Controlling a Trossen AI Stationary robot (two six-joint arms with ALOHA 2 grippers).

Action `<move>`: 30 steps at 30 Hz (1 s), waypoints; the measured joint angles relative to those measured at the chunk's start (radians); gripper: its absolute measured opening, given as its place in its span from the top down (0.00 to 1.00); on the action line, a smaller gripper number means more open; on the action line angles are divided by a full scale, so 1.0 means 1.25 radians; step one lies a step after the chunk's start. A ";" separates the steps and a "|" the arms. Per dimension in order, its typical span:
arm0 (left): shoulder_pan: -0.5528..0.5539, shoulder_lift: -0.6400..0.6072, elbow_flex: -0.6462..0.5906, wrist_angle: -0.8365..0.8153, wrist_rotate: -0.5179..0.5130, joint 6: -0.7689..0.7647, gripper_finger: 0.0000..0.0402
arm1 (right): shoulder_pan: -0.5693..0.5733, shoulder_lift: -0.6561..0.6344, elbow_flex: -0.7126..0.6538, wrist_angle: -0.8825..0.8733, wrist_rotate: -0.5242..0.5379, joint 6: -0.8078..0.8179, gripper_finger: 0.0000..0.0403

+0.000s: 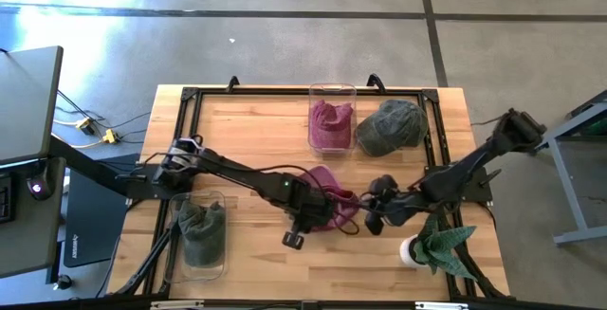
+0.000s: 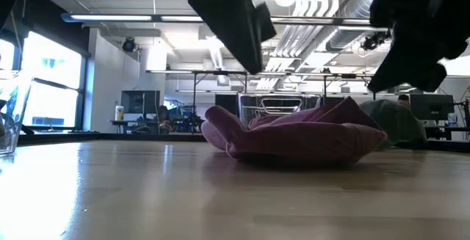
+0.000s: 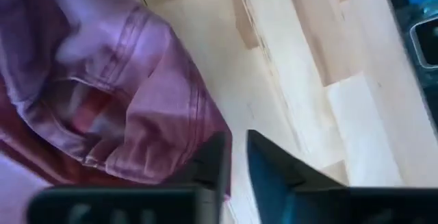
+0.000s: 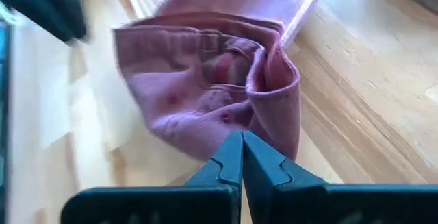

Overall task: Pick & Place hat
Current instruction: Put the maroon cap into the top transparent bin

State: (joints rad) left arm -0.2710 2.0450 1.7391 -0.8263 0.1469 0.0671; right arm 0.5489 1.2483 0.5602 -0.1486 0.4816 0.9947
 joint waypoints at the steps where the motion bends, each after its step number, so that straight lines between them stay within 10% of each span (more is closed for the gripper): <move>1: 0.000 0.001 -0.009 0.007 0.000 0.004 0.81 | 0.011 -0.014 0.000 -0.004 0.009 -0.001 1.00; 9: 0.002 0.002 -0.067 0.150 -0.065 0.003 0.36 | 0.059 -0.089 0.000 -0.023 0.042 -0.006 1.00; 14: 0.002 0.002 -0.117 0.152 -0.059 -0.015 0.24 | 0.066 -0.095 0.000 -0.017 0.039 -0.007 1.00; 23: -0.011 0.002 -0.189 0.159 -0.016 -0.010 0.35 | 0.066 -0.093 0.000 0.007 0.012 -0.073 1.00; 30: -0.034 0.002 -0.204 0.193 -0.017 0.045 0.64 | 0.066 -0.093 0.000 0.012 -0.003 -0.082 1.00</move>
State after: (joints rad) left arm -0.3140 2.0472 1.4837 -0.5854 0.1251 0.1238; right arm 0.6312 1.1324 0.5602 -0.1334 0.4783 0.8916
